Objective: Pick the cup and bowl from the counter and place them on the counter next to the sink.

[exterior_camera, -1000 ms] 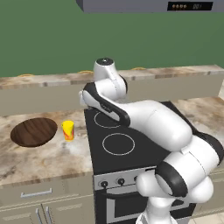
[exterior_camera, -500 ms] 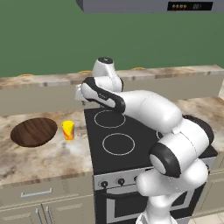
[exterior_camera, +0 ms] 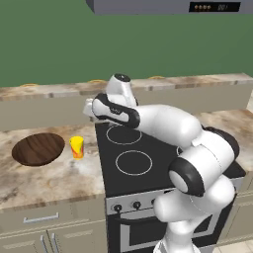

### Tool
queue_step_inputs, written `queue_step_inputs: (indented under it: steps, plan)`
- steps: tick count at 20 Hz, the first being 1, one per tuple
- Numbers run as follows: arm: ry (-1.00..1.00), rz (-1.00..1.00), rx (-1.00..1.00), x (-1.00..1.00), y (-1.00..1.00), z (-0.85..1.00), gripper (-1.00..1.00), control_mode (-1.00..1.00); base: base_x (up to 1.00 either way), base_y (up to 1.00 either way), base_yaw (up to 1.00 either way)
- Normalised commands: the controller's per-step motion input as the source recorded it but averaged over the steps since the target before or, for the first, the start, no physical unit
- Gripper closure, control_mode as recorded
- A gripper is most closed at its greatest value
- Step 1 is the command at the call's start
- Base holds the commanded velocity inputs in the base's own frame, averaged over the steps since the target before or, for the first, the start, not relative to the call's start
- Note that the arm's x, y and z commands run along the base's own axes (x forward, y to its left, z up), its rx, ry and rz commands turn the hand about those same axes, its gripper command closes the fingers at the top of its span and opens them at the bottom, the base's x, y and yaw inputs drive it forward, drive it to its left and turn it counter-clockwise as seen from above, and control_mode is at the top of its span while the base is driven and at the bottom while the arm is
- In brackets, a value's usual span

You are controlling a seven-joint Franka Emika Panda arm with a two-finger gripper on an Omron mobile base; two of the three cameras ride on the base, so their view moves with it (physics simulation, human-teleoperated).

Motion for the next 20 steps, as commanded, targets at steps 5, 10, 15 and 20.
queue_step_inputs:
  steps: [5,10,15,20]
  plan:
    - [0.01,-0.01,0.00,0.16,0.09,0.00,-1.00,-1.00,0.00,0.00,0.00]
    - [0.09,0.00,-0.01,0.05,0.00,0.00,-1.00,-1.00,0.00,0.00,0.00]
    - [0.14,0.00,-0.07,0.00,0.02,-0.02,-1.00,-1.00,0.00,0.00,0.00]
    - [0.03,0.00,-0.03,0.00,0.03,0.00,-1.00,-1.00,0.00,0.00,0.00]
